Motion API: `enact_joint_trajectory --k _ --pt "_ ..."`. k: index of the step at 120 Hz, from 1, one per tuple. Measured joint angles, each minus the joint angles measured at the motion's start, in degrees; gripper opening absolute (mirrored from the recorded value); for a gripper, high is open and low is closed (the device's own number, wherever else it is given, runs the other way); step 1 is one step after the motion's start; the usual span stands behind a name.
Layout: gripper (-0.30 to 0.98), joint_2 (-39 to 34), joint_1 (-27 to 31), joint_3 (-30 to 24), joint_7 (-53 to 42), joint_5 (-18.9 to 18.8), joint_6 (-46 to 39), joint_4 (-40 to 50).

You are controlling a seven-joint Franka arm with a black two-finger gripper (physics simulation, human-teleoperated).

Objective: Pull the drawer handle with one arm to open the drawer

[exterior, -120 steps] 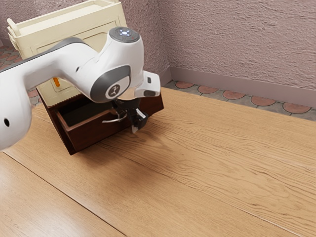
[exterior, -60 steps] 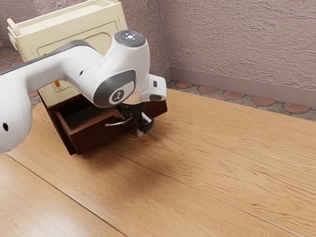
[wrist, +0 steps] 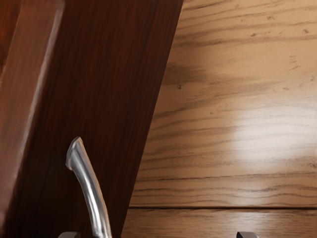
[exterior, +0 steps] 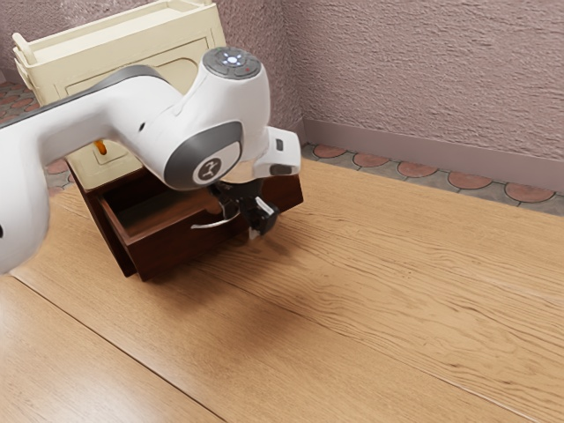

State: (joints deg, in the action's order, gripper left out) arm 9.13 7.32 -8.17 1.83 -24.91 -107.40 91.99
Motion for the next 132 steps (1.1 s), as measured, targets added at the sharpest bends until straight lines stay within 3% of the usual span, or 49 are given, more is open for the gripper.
enact_joint_trajectory --k 39,44,58,68,83,93,132 --pt "0.42 -3.2 -0.3 0.0 0.7 -1.1 0.2 -1.5" --pt "0.46 -4.5 -0.7 0.1 2.0 1.2 0.3 -1.6" --pt "0.56 -9.5 -2.2 2.0 14.2 13.8 3.9 -3.6" --pt "0.6 -13.9 -4.8 5.6 24.0 18.4 9.4 -4.1" --pt "0.64 -16.1 0.1 7.2 36.5 21.1 15.5 -3.5" --pt "0.66 -16.3 0.4 7.2 42.5 22.0 17.4 -2.9" --pt "0.68 -17.8 2.5 7.7 60.7 25.8 17.2 1.9"
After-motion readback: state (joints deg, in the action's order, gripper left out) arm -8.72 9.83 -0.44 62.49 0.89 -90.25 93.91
